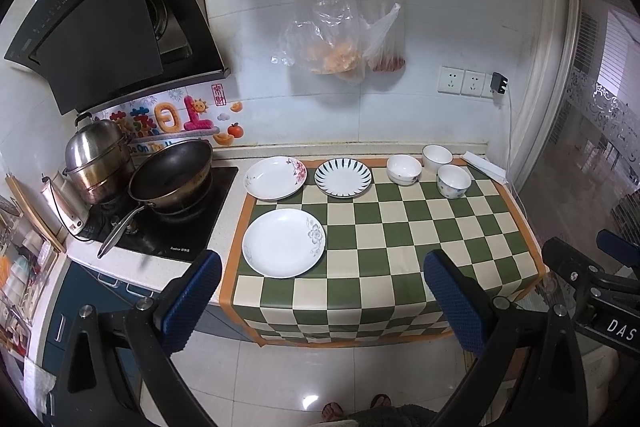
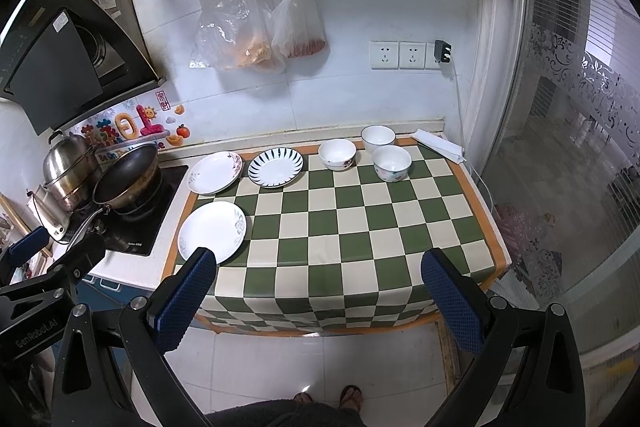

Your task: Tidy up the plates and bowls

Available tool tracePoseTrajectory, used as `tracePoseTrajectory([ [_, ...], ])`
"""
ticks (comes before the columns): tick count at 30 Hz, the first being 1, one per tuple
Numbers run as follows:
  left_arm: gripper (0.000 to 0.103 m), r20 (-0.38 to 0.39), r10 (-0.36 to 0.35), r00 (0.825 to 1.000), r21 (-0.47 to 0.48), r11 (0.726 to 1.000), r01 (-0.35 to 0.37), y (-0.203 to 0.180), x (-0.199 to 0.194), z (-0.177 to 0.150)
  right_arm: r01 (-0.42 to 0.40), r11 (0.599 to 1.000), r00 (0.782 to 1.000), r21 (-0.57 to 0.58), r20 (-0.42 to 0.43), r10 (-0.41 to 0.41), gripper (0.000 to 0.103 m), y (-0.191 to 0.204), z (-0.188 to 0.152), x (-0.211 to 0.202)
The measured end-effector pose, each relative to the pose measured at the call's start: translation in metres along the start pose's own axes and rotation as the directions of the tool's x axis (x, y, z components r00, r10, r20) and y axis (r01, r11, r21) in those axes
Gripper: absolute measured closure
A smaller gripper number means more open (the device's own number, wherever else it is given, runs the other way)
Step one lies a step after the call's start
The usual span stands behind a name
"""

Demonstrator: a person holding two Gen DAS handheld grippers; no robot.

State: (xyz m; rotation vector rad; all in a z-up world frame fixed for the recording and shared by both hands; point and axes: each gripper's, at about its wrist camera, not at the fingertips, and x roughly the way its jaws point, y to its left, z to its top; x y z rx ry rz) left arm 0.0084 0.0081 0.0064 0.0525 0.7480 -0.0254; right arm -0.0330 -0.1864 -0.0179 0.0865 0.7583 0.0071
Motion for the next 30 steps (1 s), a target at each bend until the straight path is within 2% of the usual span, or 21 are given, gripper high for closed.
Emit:
tracePoseTrajectory([
  [16,0.000,0.010,-0.002,1.000,-0.010,1.000,0.002,0.001,-0.001,0.006,-0.003,1.000,1.000,-0.004,0.003,0.003,0.000,0.007,0.003,-0.001],
  [20,0.000,0.037,0.029,0.999,-0.017,0.999,-0.028,0.010,0.013,0.006,-0.026,1.000,1.000,0.018,0.016,0.025,0.000,0.013,0.007,0.009],
  [23,0.000,0.035,0.063,0.997,-0.036,0.997,-0.062,0.029,0.043,0.007,-0.061,0.998,0.998,0.024,0.032,0.060,0.000,0.018,0.008,0.034],
  [25,0.000,0.004,0.084,0.996,-0.055,0.995,-0.084,0.048,0.070,0.007,-0.096,0.995,0.995,0.017,0.014,0.096,0.000,0.027,0.006,0.064],
  [28,0.000,-0.080,0.111,0.991,-0.071,0.991,-0.117,0.076,0.121,0.005,-0.152,0.987,0.984,0.060,-0.083,0.156,0.000,0.040,0.003,0.124],
  [30,0.000,-0.148,0.104,0.984,-0.093,0.989,-0.119,0.096,0.159,0.001,-0.179,0.979,0.972,0.093,-0.141,0.191,0.000,0.049,0.000,0.163],
])
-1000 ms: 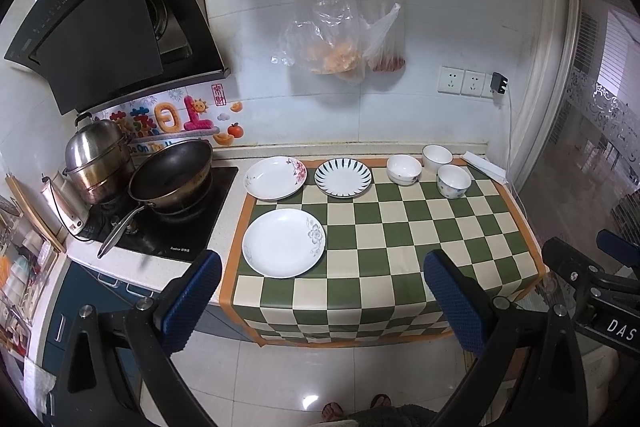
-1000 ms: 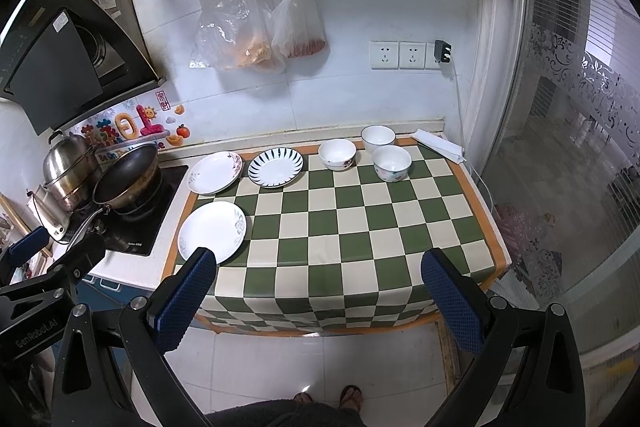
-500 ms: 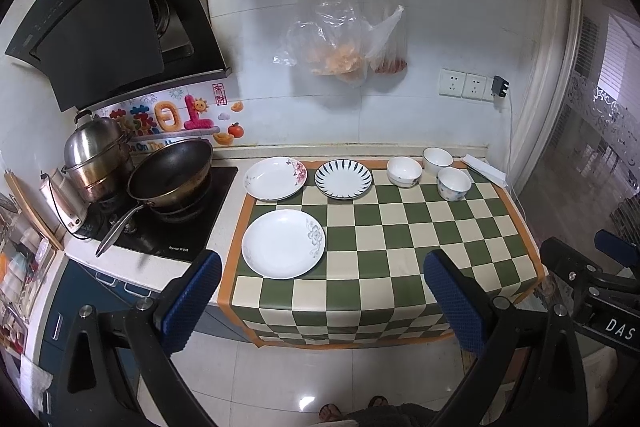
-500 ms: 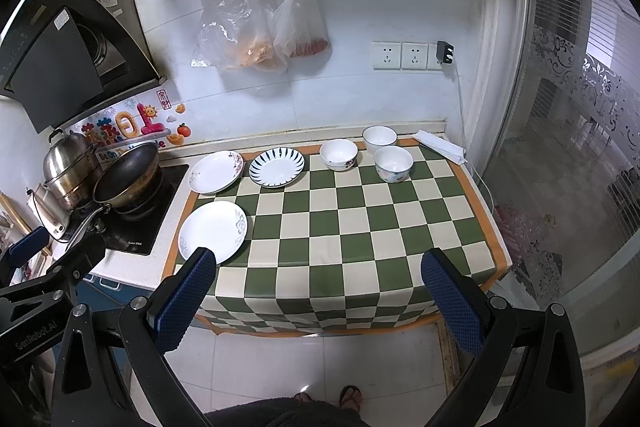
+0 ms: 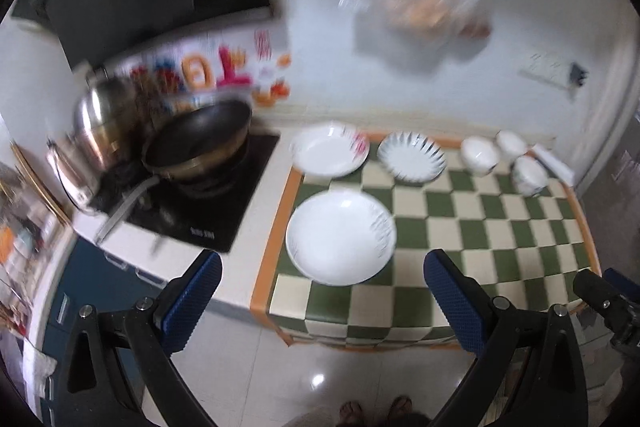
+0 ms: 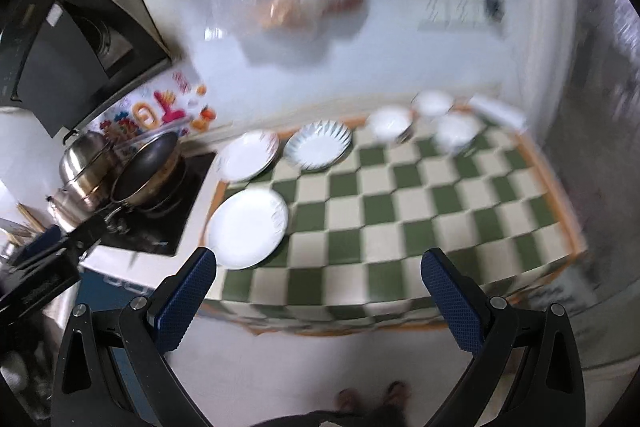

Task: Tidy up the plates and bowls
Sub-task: 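Grasp the rim of the large grey-floral white plate with the right gripper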

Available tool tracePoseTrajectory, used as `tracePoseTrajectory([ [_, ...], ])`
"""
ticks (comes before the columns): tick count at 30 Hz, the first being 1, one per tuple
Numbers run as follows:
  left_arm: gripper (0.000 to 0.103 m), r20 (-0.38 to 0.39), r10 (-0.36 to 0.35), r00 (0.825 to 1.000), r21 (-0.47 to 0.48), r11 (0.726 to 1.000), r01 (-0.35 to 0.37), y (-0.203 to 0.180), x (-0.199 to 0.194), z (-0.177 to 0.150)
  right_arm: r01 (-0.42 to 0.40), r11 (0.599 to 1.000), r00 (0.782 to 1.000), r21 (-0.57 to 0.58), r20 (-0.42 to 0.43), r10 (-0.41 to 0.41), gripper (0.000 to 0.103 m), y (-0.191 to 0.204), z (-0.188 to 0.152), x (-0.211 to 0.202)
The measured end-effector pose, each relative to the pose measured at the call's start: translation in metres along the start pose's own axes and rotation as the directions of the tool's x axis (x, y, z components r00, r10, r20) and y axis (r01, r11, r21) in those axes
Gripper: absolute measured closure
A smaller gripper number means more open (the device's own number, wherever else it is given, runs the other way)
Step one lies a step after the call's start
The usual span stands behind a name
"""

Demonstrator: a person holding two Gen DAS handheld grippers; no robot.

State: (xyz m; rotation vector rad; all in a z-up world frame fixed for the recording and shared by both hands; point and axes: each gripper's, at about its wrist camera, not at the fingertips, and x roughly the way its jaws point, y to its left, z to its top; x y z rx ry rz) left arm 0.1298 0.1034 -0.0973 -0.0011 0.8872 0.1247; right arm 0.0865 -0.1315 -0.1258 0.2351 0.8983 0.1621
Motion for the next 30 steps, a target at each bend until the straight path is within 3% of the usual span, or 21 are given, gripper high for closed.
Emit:
tracePoseTrajectory([
  [3,0.001,-0.132,0.000,0.991,-0.039,0.999,-0.005,0.021,0.062,0.002,-0.050,0.998,0.993,0.030,-0.109,0.053,0.000,0.006,0.009,0.071],
  [6,0.006,-0.262,-0.011,0.965,-0.083,0.997,-0.011,0.039,0.121,0.001,-0.073,0.996,0.979,0.042,-0.186,0.080,0.000,0.011,0.019,0.137],
  [11,0.009,-0.371,-0.007,0.928,-0.135,0.990,-0.047,0.059,0.206,0.005,-0.091,0.995,0.948,0.033,-0.303,0.097,0.007,0.023,0.035,0.243],
  [15,0.022,-0.467,-0.037,0.884,-0.163,0.986,-0.045,0.065,0.268,0.006,-0.126,0.992,0.909,0.006,-0.400,0.118,0.014,0.030,0.049,0.321],
  [21,0.047,-0.570,-0.081,0.817,-0.208,0.977,-0.049,0.074,0.336,0.001,-0.186,0.983,0.818,0.001,-0.555,0.155,0.032,0.039,0.057,0.417],
  [27,0.062,-0.626,-0.095,0.774,-0.208,0.977,-0.048,0.081,0.361,-0.010,-0.239,0.971,0.742,0.018,-0.641,0.194,0.057,0.046,0.060,0.483],
  [30,0.068,-0.612,-0.163,0.774,-0.257,0.966,0.000,0.084,0.361,-0.010,-0.255,0.966,0.716,0.030,-0.665,0.210,0.071,0.051,0.054,0.494],
])
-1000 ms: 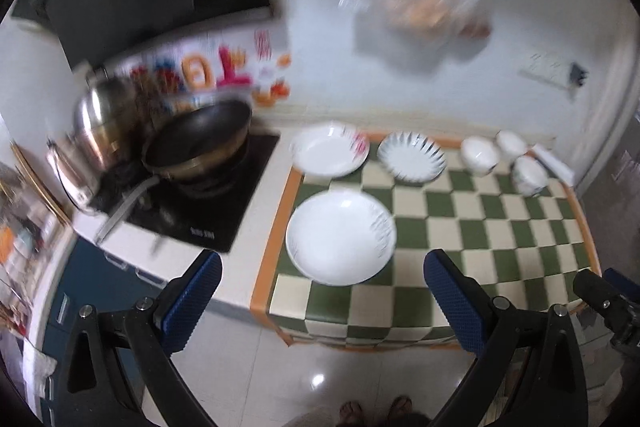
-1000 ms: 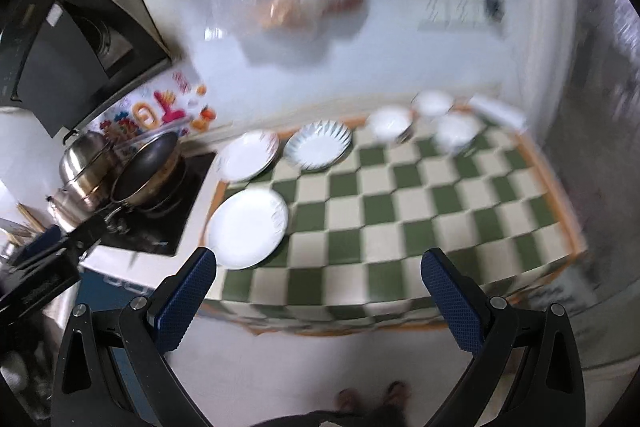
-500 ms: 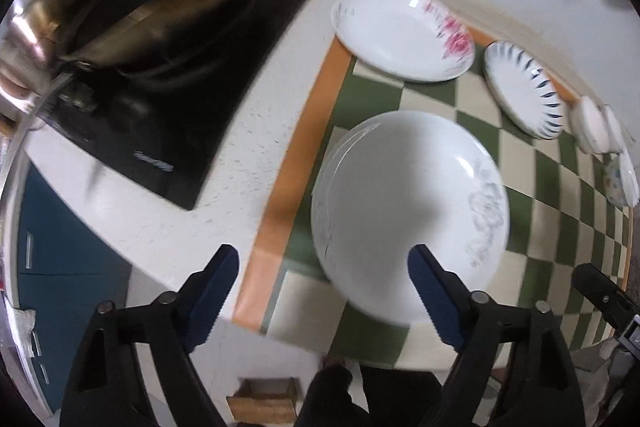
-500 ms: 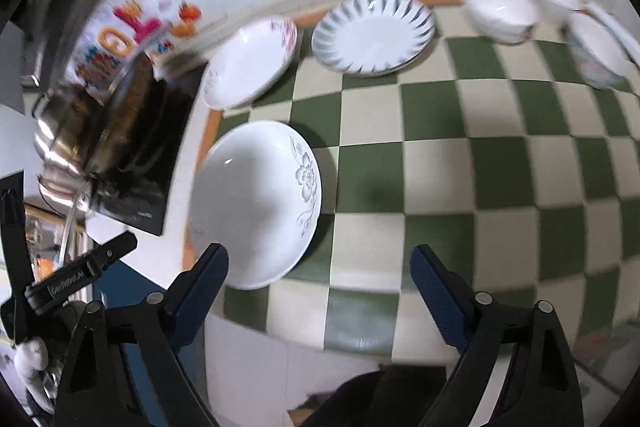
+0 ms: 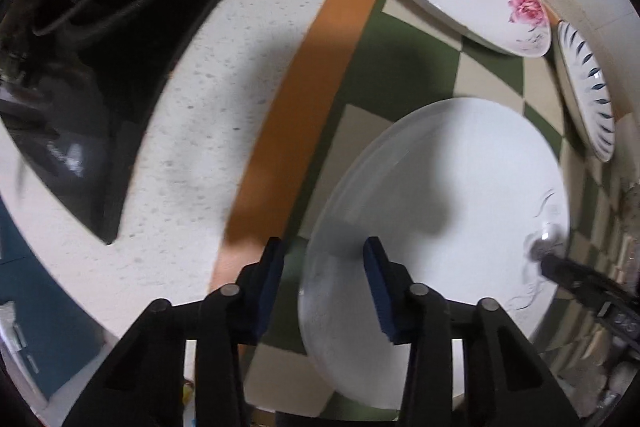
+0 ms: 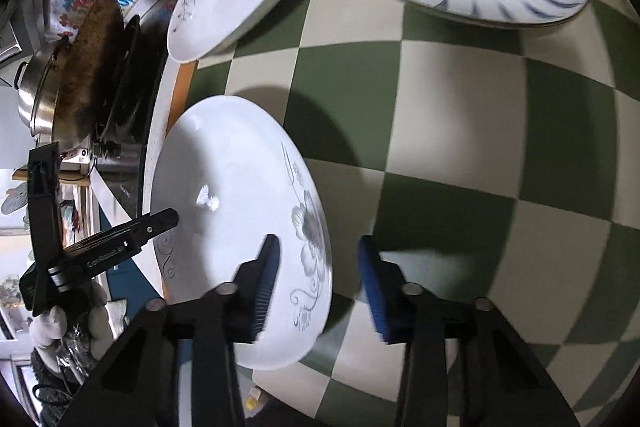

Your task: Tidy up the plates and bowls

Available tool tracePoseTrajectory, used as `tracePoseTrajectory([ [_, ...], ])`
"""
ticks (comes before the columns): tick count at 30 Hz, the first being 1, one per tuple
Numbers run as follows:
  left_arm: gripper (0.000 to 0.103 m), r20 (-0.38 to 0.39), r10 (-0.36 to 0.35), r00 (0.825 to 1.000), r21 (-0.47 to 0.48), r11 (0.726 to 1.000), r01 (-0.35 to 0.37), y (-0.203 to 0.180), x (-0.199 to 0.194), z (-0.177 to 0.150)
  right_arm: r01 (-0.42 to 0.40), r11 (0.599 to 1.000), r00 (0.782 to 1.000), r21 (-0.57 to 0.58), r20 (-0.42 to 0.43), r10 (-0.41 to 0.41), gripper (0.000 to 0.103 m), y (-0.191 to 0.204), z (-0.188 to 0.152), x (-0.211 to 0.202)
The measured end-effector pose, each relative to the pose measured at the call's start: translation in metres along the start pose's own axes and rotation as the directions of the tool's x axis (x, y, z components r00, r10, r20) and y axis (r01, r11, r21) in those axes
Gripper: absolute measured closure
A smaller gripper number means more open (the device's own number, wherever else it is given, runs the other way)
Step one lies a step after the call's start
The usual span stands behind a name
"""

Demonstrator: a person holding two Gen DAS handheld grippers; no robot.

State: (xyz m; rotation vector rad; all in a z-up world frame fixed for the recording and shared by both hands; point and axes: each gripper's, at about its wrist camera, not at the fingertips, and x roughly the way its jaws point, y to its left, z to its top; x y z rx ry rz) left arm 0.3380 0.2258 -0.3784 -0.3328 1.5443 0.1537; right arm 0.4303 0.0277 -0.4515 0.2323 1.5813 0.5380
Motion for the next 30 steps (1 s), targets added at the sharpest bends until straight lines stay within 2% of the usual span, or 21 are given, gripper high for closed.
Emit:
tracePoseTrajectory([
  [2,0.073,0.005,-0.021,1.000,0.010,1.000,0.021,0.000,-0.004,-0.001,-0.015,1.000,1.000,0.004,-0.018,0.015,0.084,0.000,0.003,0.006],
  [5,0.074,0.017,-0.024,1.000,0.023,0.999,0.024,0.002,-0.012,-0.005,0.003,1.000,1.000,0.001,-0.005,-0.003,0.090,0.004,-0.001,0.009],
  [11,0.076,0.022,-0.027,0.999,0.065,0.998,0.025,0.000,-0.028,-0.021,0.001,1.000,0.999,0.003,0.039,-0.001,0.091,0.006,-0.007,0.003],
  [18,0.076,0.056,-0.057,0.997,0.127,0.991,0.050,-0.039,-0.058,-0.033,-0.003,0.999,0.995,0.033,0.097,-0.001,0.092,-0.013,-0.023,-0.035],
  [26,0.076,0.075,-0.110,0.991,0.237,0.967,0.089,-0.074,-0.073,-0.047,-0.017,0.993,0.983,0.115,0.184,-0.004,0.091,-0.056,-0.050,-0.094],
  [27,0.076,0.072,-0.112,0.991,0.248,0.965,0.091,-0.077,-0.065,-0.037,-0.014,0.992,0.981,0.126,0.193,-0.010,0.092,-0.063,-0.055,-0.101],
  [30,0.076,0.058,-0.120,0.991,0.284,0.954,0.098,-0.107,-0.057,-0.043,-0.009,0.987,0.976,0.160,0.216,-0.026,0.091,-0.087,-0.068,-0.117],
])
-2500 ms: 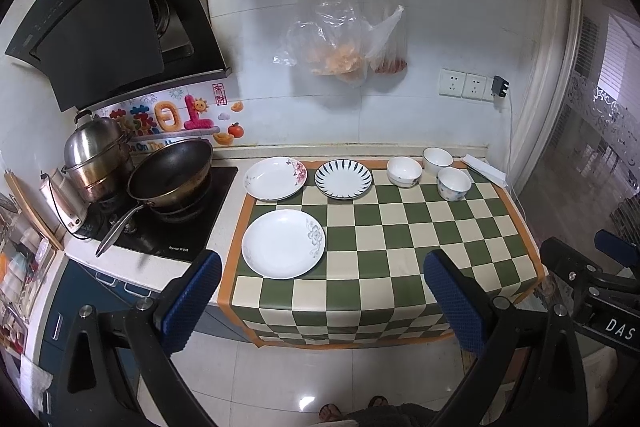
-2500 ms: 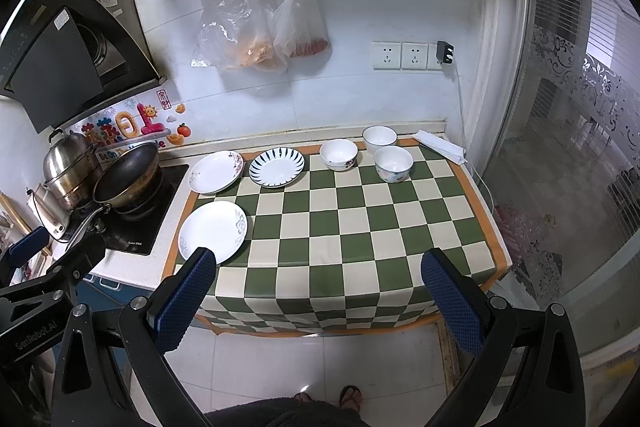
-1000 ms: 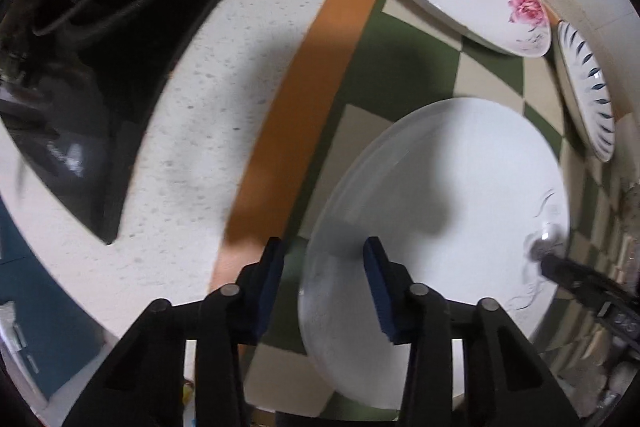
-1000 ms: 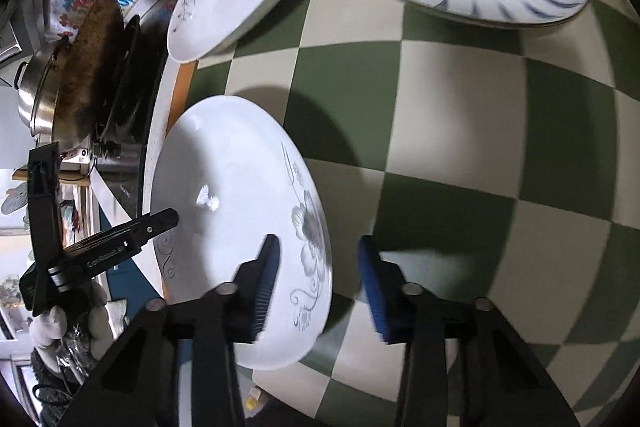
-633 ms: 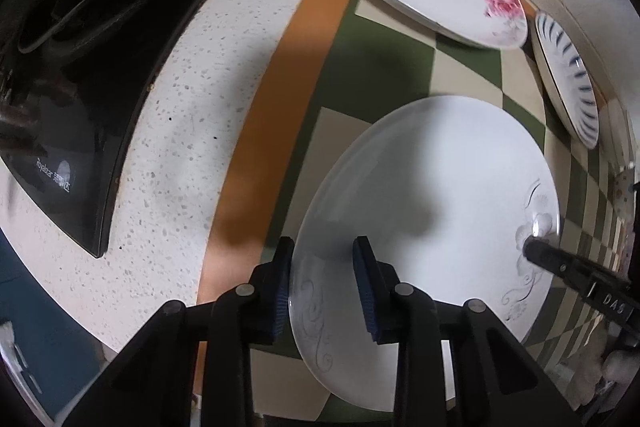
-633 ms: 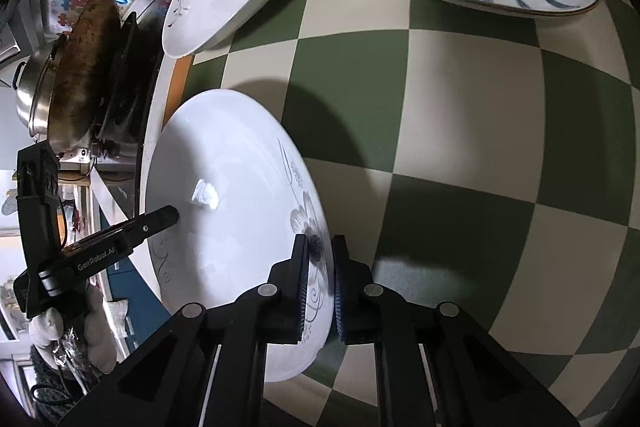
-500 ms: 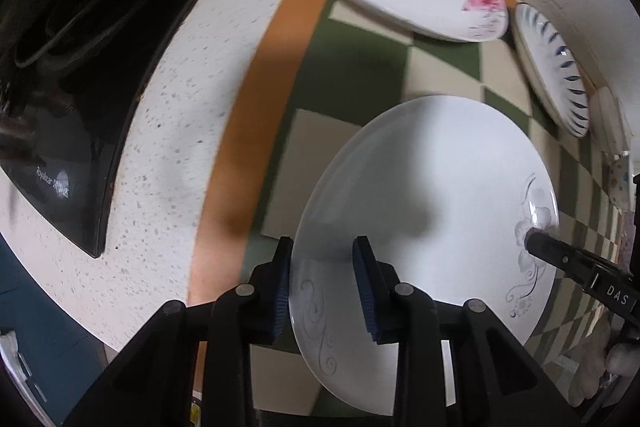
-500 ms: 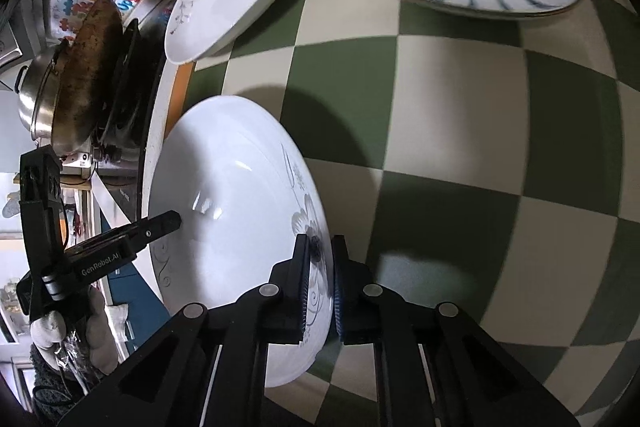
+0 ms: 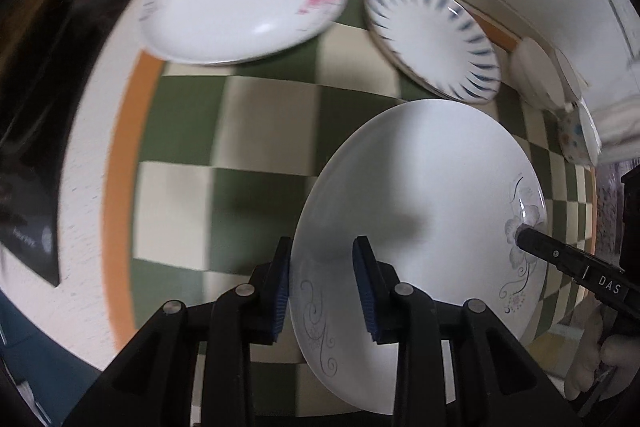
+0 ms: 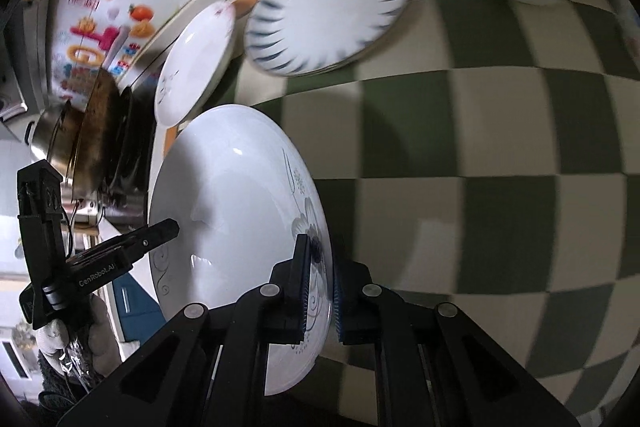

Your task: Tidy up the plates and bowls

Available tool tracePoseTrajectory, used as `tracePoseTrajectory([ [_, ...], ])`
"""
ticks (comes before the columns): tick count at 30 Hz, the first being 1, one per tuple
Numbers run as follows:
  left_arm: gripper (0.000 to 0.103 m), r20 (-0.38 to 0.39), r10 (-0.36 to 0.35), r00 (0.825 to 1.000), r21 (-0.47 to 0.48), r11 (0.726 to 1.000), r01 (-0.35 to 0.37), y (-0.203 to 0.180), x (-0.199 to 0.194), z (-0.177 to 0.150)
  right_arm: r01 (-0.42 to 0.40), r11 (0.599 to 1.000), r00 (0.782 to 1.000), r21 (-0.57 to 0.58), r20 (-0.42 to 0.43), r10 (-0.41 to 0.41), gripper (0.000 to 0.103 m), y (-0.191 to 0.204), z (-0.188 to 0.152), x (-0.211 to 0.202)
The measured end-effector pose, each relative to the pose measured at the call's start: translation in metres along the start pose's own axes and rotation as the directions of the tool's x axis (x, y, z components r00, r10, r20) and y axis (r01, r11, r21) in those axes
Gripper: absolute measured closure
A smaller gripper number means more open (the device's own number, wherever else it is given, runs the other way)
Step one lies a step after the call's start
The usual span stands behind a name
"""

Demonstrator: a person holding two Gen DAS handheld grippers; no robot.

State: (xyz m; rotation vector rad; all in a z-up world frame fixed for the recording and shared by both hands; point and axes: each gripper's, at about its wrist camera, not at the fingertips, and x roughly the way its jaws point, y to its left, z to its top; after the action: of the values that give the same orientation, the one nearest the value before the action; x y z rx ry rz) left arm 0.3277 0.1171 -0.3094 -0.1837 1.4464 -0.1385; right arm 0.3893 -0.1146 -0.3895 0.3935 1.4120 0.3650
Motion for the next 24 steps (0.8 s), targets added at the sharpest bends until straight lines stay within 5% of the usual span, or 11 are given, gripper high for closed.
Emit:
tracePoseTrajectory([
  [8,0.076,-0.050,0.004,0.999,0.054,0.999,-0.002,-0.045,0.037,0.008,0.024,0.997,1.000,0.073,0.010,-0.025,0.091,-0.065,-0.009,-0.015],
  [24,0.075,-0.085,0.079,0.993,0.024,0.997,-0.077,-0.035,0.060,0.001,0.022,0.998,0.999,0.054,-0.038,-0.020,0.091,-0.071,-0.008,0.012],
])
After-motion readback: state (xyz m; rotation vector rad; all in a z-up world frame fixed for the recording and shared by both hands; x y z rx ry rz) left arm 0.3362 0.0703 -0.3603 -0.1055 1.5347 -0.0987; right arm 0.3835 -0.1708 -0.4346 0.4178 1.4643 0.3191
